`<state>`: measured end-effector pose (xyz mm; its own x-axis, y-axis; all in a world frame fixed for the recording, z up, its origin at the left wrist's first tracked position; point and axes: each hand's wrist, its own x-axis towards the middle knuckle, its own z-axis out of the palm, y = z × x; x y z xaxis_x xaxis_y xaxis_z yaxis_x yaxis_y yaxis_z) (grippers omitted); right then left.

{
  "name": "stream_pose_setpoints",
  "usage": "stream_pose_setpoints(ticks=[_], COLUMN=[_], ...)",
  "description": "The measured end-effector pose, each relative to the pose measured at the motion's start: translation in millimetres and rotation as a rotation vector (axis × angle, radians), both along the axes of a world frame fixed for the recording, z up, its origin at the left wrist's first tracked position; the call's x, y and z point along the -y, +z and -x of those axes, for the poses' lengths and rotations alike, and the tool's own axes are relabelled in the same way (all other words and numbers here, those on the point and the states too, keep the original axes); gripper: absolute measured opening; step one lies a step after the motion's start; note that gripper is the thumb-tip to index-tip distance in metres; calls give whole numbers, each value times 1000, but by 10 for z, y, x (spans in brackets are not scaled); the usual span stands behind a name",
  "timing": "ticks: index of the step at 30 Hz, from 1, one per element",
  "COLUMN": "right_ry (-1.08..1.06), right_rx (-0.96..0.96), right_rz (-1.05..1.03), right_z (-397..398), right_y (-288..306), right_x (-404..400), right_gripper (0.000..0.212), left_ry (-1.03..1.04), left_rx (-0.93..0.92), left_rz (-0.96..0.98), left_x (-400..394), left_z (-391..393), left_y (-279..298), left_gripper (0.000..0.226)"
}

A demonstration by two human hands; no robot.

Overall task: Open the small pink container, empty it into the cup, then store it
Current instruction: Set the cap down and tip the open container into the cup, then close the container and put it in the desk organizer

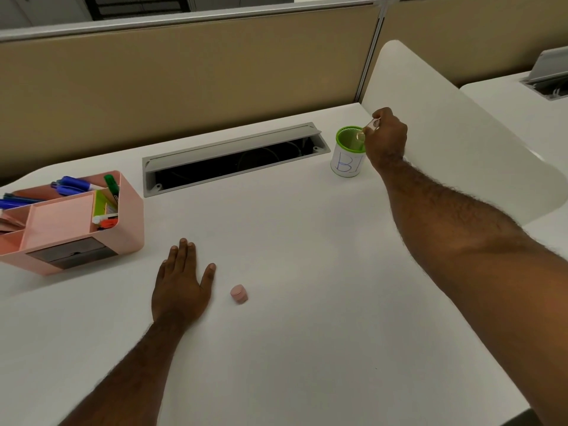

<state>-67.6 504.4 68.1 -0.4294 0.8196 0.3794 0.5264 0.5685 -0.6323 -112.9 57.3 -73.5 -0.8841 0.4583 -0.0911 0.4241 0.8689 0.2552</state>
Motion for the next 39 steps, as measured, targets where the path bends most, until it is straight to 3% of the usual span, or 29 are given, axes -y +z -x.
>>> stream_pose_setpoints(ticks=[7, 13, 17, 20, 24, 31, 35, 39], right_ry=[-35, -48, 73, 206, 267, 304, 348, 415], right_rx=[-381, -579, -725, -841, -800, -636, -552, -389], right_rz=[69, 468, 758, 974, 1196, 1390, 1460, 1436], right_z=[83, 167, 130, 63, -112, -516, -767, -967], right_y=[162, 223, 171, 98, -105, -474, -668, -822], right_x=[236, 589, 953, 1290, 1695, 2298, 2564, 2784], right_gripper=[23, 22, 22, 23, 17, 9, 9, 10], left_ry=[-2, 28, -43, -158, -282, -249, 41, 266], left_rx=[2, 77, 52, 41, -37, 85, 177, 447], left_rz=[-8, -127, -280, -275, -196, -275, -515, -731], left_x=[8, -47, -171, -239, -293, -214, -114, 8], left_z=[9, -51, -263, -459, -670, -802, -792, -737], left_y=[-15, 74, 205, 262, 321, 342, 485, 652], left_gripper=[75, 68, 63, 60, 47, 29, 23, 25])
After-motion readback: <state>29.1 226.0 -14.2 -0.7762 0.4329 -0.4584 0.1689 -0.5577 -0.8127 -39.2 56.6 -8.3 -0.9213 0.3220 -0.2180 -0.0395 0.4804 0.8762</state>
